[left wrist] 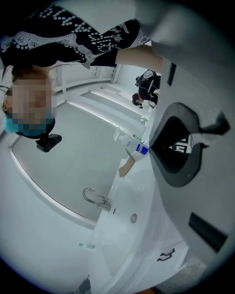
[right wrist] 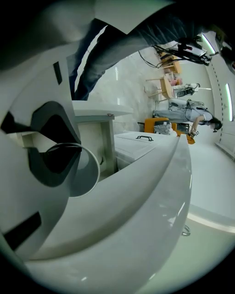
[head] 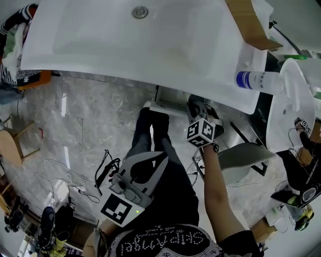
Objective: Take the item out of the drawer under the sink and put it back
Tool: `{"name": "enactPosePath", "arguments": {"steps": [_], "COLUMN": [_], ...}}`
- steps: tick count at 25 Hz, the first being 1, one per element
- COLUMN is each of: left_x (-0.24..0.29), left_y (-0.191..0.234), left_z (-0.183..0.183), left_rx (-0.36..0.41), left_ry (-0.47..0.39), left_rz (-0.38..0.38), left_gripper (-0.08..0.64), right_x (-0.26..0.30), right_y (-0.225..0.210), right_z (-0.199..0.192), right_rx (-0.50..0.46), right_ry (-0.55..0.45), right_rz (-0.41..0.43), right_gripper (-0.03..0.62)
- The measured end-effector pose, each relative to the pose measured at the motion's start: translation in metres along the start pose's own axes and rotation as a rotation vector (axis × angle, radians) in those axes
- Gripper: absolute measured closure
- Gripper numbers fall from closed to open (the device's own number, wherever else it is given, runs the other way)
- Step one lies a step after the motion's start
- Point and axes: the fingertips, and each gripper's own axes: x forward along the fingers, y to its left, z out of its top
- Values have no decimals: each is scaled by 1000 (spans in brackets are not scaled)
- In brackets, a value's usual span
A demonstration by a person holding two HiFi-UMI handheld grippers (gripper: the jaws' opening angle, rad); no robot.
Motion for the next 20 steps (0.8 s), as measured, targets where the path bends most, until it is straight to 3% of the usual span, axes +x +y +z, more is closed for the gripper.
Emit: {"name": "enactPosePath", "arguments": {"steps": [20], "left_x": [-3], "left_y": [6], "left_z": [-13], "left_rx": [-58], "left_ry": [-2], "left_rz": [68], "left_gripper": [557], "right_x": [53], "right_y": [3], "right_z": [-12], "right_rx": [-71], "right_ry": [97], "right_rz": [111], "right_gripper": [568]}}
